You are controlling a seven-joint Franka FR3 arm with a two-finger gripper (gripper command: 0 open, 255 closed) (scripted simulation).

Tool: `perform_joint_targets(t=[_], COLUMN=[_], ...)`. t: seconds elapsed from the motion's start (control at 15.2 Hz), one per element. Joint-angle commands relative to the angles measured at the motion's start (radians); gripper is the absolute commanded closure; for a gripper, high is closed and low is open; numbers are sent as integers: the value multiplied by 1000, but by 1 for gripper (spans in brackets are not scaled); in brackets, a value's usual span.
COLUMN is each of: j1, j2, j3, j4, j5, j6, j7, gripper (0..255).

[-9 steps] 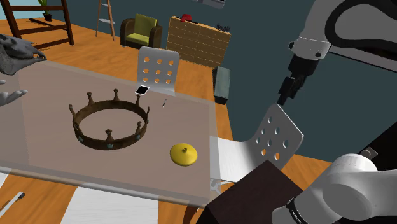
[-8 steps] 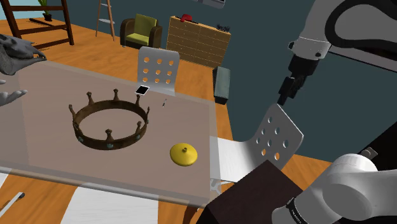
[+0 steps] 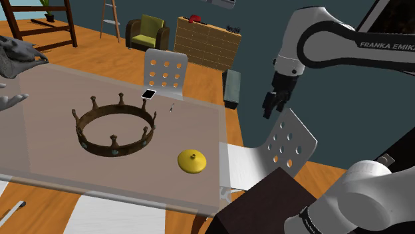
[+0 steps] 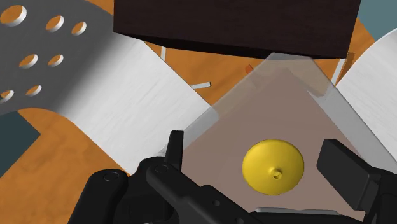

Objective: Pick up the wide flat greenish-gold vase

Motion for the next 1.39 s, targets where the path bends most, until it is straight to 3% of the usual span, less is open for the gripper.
perform_joint_targets(t=[0.0, 0.66, 1.32], j1=[3, 21, 50], j2=[54, 404, 796], j3=[14, 80, 110], j4=[-8, 58, 252], j5=[10, 32, 6], j6=[52, 281, 425], j7=[27, 159, 282], gripper=[0, 0, 0])
